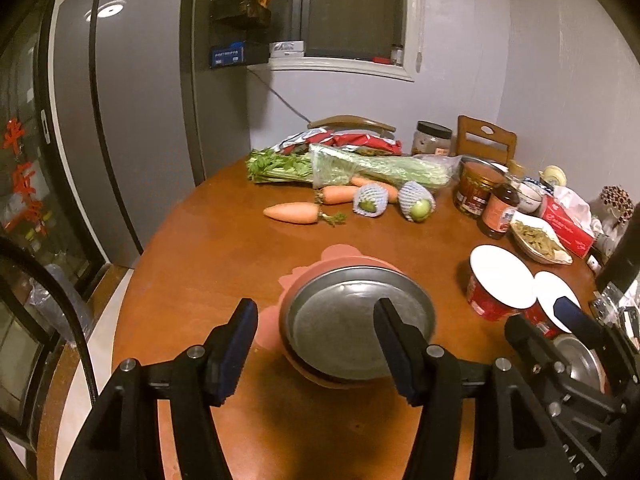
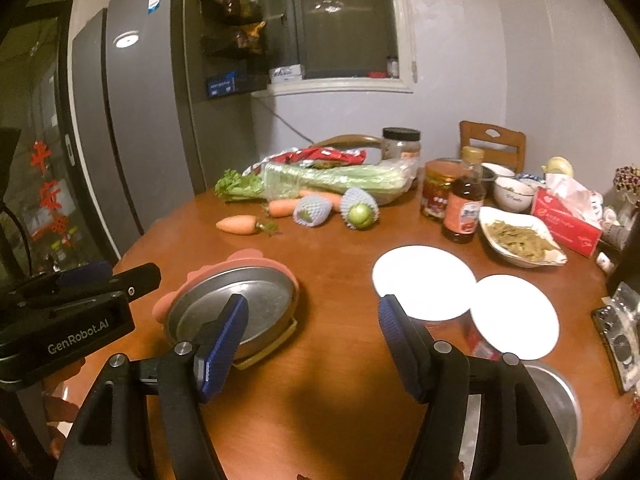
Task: Organize plates and bowls
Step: 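Move the left gripper to the large steel bowl and grasp its rim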
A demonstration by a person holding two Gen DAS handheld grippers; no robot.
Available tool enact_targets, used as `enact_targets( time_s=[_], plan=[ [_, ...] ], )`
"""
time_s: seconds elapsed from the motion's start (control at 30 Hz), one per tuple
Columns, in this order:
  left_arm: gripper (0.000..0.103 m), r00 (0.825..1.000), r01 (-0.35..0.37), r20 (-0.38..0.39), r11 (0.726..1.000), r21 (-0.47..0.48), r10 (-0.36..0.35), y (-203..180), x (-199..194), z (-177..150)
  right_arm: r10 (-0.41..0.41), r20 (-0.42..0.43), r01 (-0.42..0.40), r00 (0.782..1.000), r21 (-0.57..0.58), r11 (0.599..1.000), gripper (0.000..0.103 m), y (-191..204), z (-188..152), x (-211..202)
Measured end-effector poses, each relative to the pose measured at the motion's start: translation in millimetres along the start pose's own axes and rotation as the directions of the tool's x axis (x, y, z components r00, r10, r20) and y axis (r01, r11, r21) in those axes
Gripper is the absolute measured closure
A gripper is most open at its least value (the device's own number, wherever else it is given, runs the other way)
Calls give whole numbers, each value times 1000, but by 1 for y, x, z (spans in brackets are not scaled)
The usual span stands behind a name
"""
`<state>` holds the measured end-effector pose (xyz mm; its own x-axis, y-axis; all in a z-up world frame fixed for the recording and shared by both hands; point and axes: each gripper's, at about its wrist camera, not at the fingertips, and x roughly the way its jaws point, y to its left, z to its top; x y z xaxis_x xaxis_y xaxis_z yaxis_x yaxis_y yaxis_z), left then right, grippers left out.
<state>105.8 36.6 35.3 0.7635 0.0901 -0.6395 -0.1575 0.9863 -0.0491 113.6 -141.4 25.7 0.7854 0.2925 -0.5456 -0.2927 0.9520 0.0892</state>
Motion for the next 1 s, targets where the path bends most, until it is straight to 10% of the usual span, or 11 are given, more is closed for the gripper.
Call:
enact_targets(
  time_s=[1.0],
  plan=[
    [39, 982, 187, -34, 967, 173, -183, -115, -28, -15, -227, 72, 220, 971, 97, 971, 30, -123, -24, -99]
  ],
)
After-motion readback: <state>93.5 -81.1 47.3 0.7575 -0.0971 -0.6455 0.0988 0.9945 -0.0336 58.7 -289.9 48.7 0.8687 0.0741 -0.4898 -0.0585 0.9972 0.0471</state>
